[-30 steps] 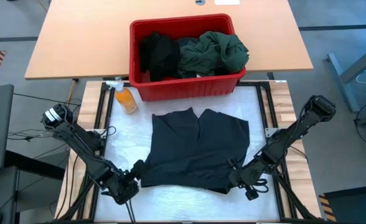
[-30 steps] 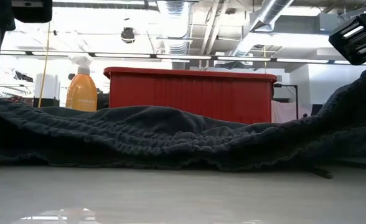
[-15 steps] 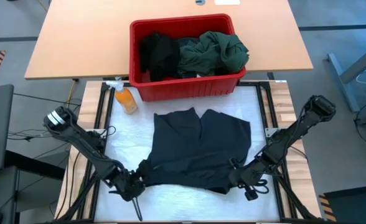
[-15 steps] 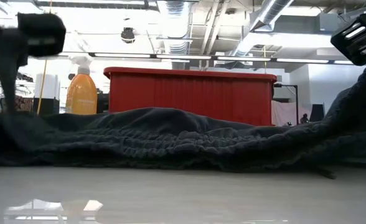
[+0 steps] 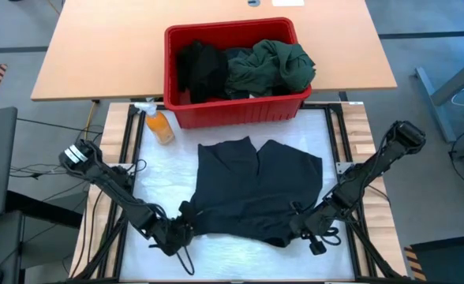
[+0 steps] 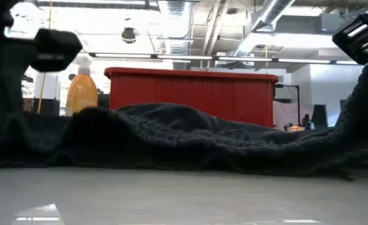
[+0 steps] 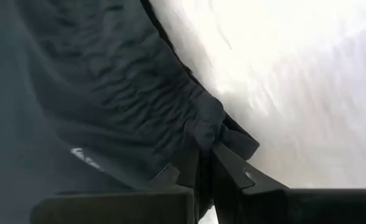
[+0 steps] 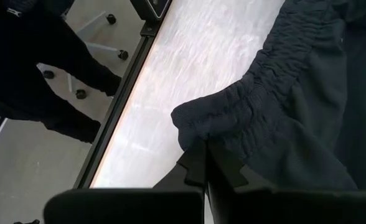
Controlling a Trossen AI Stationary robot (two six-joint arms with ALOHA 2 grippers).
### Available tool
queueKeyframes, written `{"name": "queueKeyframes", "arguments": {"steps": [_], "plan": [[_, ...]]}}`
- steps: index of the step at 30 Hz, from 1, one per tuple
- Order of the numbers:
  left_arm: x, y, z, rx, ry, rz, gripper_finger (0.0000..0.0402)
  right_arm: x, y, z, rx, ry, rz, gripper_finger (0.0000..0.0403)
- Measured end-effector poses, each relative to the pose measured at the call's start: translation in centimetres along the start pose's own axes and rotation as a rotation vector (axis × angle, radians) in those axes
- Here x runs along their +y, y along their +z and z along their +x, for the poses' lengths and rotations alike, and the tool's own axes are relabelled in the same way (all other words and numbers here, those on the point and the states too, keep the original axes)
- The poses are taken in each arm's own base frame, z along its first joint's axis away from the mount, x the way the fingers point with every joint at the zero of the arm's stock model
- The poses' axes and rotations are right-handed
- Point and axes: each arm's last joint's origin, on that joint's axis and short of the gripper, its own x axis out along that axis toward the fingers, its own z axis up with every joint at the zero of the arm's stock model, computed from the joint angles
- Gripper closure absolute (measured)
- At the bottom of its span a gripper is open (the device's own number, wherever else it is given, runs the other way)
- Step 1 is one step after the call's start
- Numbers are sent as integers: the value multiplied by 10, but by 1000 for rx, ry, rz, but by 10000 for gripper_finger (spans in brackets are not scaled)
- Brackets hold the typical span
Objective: Fold Laundry from Bin
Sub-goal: Fold the black shorts from the red laundry bin
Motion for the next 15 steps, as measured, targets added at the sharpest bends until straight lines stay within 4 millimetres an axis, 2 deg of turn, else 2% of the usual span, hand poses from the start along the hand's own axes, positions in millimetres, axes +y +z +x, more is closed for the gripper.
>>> {"name": "queueKeyframes", "arguments": {"steps": [3, 9, 15], "plan": [[7, 7, -16, -54, 30, -40, 398, 1, 1, 0, -7, 4, 0, 381], [30, 29, -61, -220, 110, -161, 400, 4, 5, -3, -57, 35, 10, 381], [63, 53, -113, -410, 159, -264, 401, 14, 31, -20, -269, 86, 5, 381]]}}
